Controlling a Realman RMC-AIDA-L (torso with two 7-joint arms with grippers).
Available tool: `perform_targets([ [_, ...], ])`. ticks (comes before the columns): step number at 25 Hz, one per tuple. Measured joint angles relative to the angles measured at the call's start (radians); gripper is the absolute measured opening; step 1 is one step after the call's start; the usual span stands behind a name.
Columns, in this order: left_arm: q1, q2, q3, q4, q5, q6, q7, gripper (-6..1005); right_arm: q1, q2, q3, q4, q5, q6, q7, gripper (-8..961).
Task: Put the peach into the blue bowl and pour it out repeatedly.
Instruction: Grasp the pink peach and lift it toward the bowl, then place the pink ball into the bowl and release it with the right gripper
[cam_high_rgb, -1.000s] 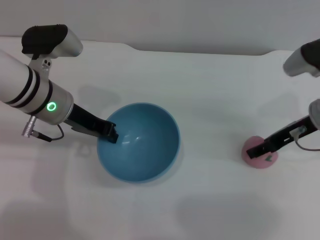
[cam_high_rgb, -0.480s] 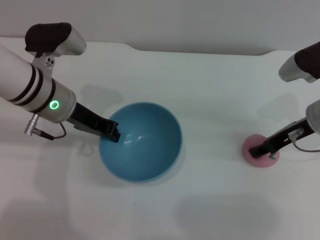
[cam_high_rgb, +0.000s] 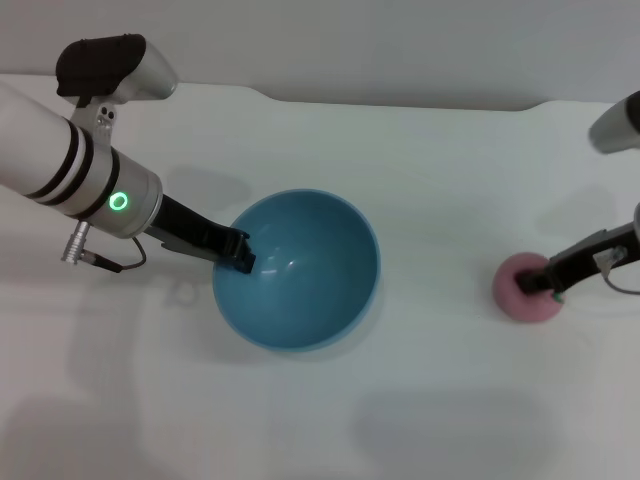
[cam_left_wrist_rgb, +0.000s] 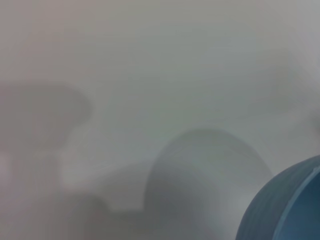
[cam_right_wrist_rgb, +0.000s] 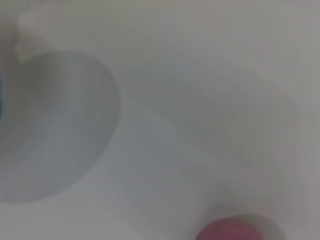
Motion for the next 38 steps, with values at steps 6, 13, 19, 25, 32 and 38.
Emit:
perform_targets([
  [6,-0.004,-0.001,0.010,-0.012,-0.009,-0.002,-0.016,-1,-0.018,-0.005,0.166,-0.082,0.073,-0.075,-0.105,236],
  [13,-0.038,-0.002,0.087,-0.030,-0.011,-0.026,-0.080,-2,-0.035,0.000,0.160,-0.275,0.303,-0.255,-0.235,171],
  [19,-0.083,-0.007,0.170,-0.049,-0.011,-0.061,-0.149,-2,-0.035,0.001,0.086,-0.339,0.482,-0.370,-0.320,143],
  [25,-0.134,-0.013,0.190,-0.105,-0.012,-0.093,-0.175,-1,-0.036,0.006,-0.059,-0.344,0.498,-0.412,-0.430,113],
  [32,-0.144,-0.014,0.186,-0.104,-0.022,-0.097,-0.177,-1,-0.041,0.008,-0.230,-0.311,0.500,-0.338,-0.441,52],
  [38,-0.145,-0.014,0.189,-0.102,-0.041,-0.103,-0.170,-2,-0.048,0.013,-0.310,-0.310,0.504,-0.281,-0.441,193],
])
